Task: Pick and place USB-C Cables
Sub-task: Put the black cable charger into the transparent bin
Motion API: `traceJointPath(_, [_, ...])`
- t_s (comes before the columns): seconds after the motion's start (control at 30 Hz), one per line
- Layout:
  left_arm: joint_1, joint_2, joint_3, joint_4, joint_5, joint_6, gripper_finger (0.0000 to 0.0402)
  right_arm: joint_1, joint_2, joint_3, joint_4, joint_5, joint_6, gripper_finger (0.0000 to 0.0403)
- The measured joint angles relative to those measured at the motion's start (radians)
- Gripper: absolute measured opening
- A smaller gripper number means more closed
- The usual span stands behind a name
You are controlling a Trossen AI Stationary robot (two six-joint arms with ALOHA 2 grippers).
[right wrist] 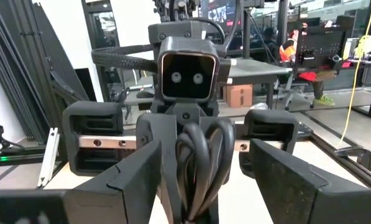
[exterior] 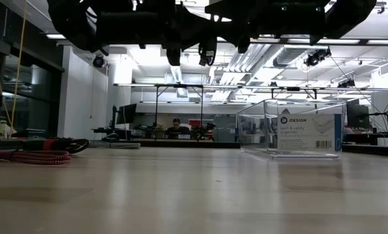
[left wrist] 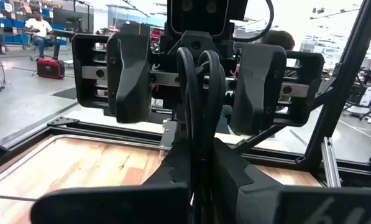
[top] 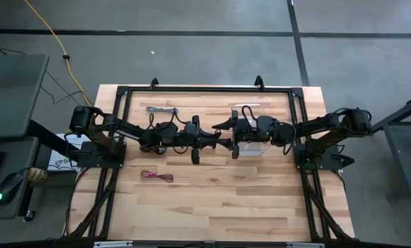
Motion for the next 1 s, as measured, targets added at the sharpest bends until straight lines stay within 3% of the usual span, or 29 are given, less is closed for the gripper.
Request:
traceJointPath(0.23, [0.0,0.0,0.0,-0.001,0.0,-0.003,0.0007,0.0,0.0,0.0,-0.002,0.0,0.0,0.0234])
traceJointPath(0.33, [0.0,0.0,0.0,-0.001,0.0,-0.003,0.0008,0.0,0.0,0.0,-0.002,0.0,0.008,0.0216])
traceJointPath(0.7, [0.001,0.0,-0.001,-0.001,-0.002,-0.025,0.0008,0.0,0.0,0.001,-0.002,-0.003,0.011,0.0018])
traceJointPath(0.9, [0.001,0.0,-0.001,-0.001,-0.002,-0.026,0.0023,0.0,0.0,0.001,-0.002,-0.001,0.027,0.0032])
traceJointPath(1.0, [0.001,0.0,-0.001,-0.001,-0.003,-0.026,0.0039,0.0,0.0,0.001,-0.002,-0.001,0.026,0.0016])
